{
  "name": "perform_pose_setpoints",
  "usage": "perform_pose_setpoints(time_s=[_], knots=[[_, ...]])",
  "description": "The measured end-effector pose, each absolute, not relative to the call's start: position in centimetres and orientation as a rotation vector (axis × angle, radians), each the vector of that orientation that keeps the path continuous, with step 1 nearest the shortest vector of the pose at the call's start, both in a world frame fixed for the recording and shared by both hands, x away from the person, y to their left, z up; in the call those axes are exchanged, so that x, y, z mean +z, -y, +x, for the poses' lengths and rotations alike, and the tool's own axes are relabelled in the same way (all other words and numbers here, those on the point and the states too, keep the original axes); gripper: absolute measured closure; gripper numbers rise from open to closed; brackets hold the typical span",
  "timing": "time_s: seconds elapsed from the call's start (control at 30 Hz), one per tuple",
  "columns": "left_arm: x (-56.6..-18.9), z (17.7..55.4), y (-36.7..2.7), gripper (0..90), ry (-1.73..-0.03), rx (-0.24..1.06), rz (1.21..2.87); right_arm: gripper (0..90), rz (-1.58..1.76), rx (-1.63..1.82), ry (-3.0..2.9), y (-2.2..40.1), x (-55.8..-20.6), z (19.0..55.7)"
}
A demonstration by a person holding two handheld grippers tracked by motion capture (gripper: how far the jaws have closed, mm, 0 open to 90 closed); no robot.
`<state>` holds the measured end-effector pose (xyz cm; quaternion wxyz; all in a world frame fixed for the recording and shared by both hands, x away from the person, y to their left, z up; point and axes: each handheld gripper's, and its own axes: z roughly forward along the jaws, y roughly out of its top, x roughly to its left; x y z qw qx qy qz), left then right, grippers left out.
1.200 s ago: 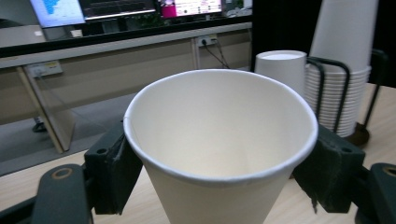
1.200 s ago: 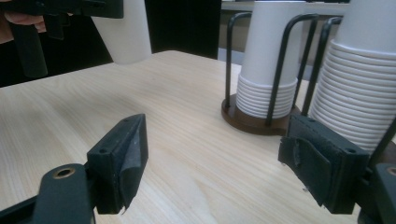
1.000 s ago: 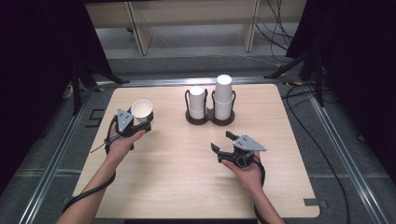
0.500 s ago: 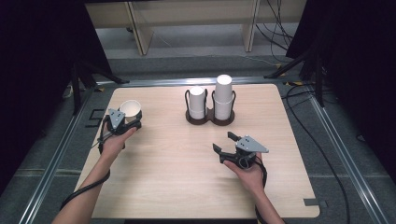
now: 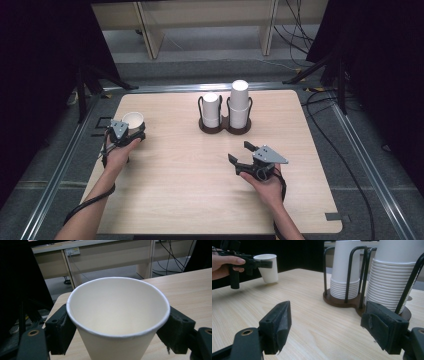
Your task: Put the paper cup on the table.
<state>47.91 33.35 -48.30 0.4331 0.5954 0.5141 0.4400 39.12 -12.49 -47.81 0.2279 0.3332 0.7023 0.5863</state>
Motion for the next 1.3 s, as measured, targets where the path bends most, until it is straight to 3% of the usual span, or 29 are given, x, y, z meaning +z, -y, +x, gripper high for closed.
perform_pose_setpoints(time_s=[1.07, 1.3], knots=[[-49.13, 48.00, -33.26, 20.4, -1.300, 1.056, 1.494, 23.3, 0.906, 1.616, -1.925, 12.55, -47.85, 39.15], [-49.40, 47.92, -33.28, 8.2, -1.299, 1.030, 1.489, 22.4, 0.930, 1.613, -1.942, 12.53, -47.90, 39.04]])
